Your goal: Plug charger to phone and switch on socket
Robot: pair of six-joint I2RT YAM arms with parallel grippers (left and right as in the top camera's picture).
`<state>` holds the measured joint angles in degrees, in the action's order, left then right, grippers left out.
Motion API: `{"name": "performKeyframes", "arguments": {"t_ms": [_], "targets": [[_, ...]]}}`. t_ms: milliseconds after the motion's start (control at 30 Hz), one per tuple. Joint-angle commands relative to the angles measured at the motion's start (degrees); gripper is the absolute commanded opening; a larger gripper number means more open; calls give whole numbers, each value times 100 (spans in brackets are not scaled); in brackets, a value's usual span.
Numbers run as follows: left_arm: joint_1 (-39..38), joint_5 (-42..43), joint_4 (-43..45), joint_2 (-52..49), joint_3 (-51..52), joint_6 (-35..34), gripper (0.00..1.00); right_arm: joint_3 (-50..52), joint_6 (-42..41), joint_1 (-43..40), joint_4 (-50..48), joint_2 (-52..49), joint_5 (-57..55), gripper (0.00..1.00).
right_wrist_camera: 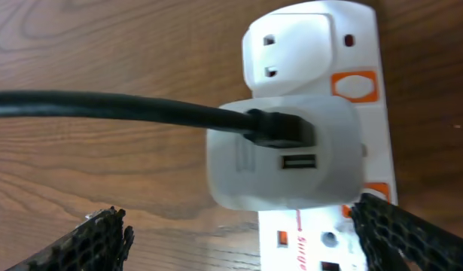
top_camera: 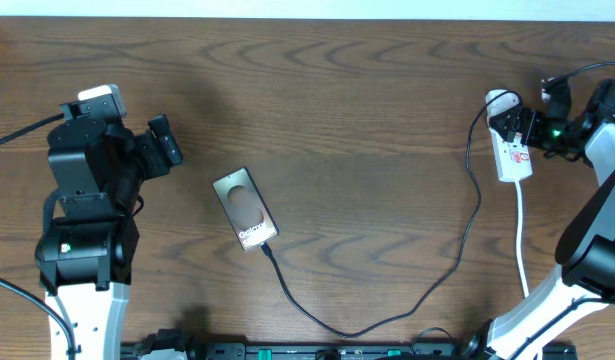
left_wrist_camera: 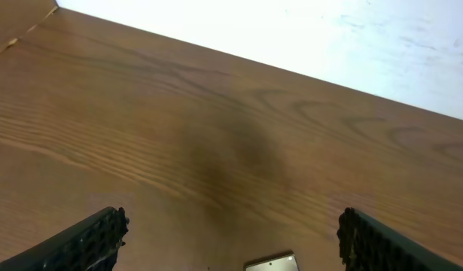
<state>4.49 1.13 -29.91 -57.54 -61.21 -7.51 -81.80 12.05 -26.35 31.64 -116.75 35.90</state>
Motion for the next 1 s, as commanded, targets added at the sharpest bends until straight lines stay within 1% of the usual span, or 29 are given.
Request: {"name": "performKeyframes", "arguments": {"t_ms": [0, 133, 733, 967], "targets": [[35, -28, 0, 0, -116, -31, 92, -59, -205, 155, -22, -66, 33, 94], [35, -31, -2, 0, -116, -31, 92, -59, -387, 293, -20, -66, -319, 94], [35, -28, -4, 11, -116, -31, 91, -59, -258, 358, -291, -81, -387, 92], [35, -26, -4, 11, -116, -31, 92, -59, -345, 372, -289, -341, -260, 91]]}}
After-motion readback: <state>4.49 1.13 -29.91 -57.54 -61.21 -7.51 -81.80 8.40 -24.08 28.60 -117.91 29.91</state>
